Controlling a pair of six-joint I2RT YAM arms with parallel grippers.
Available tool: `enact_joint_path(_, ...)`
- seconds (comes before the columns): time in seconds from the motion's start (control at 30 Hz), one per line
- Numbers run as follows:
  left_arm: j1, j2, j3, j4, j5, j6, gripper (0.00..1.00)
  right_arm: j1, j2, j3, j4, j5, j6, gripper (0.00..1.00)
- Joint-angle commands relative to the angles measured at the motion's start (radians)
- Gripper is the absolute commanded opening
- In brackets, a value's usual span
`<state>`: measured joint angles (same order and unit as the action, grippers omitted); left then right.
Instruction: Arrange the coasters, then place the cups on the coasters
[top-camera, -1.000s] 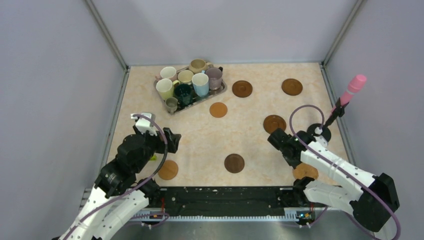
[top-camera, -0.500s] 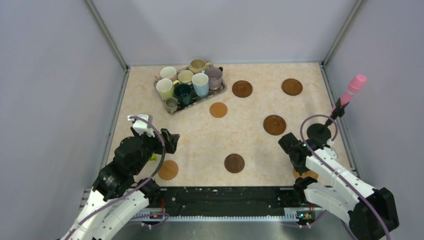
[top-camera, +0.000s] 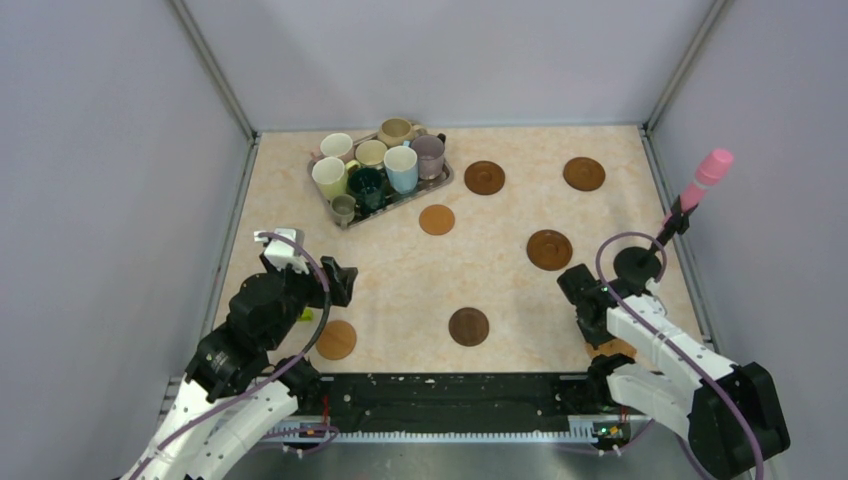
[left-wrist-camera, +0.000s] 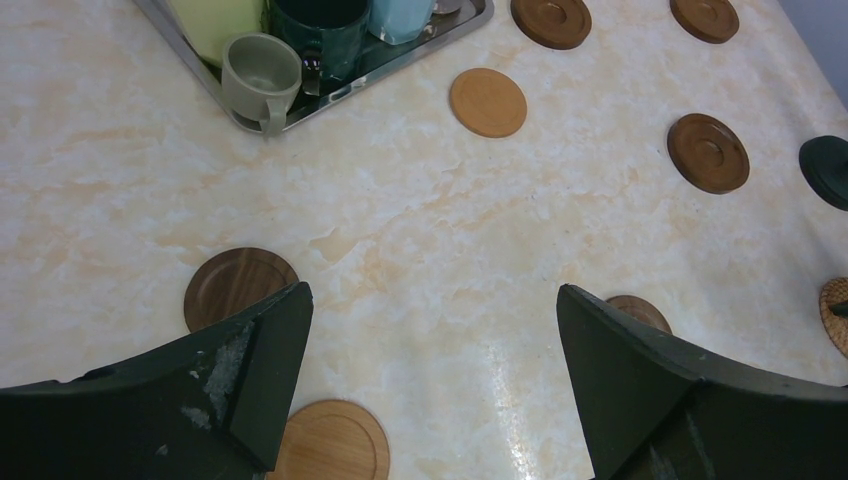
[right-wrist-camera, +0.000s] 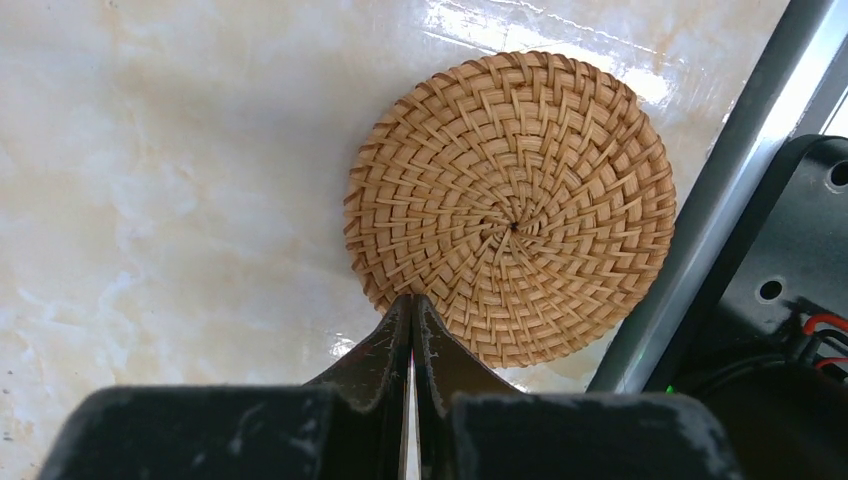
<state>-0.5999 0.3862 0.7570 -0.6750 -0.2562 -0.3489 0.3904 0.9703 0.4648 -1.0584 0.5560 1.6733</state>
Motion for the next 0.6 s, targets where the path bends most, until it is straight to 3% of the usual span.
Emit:
enact_joint_path(0.0,0.004,-0.006,-0.006,0.014,-0.017,-0.005,0.97,-0.009,0.008,0.002,0.066,-0.031,-0.048,0.0)
enact_joint_path(0.33,0.005,-0.006,-0.007,0.014,-0.019,-0.004,0.97,-0.009,-0.027,-0.026,0.199,-0.137,-0.189,0.0)
enact_joint_path(0.57,0.005,-0.004,-0.009,0.017,-0.015,-0.005,0.97,-0.008,-0.086,-0.083,0.403,-0.304,-0.302,0.0)
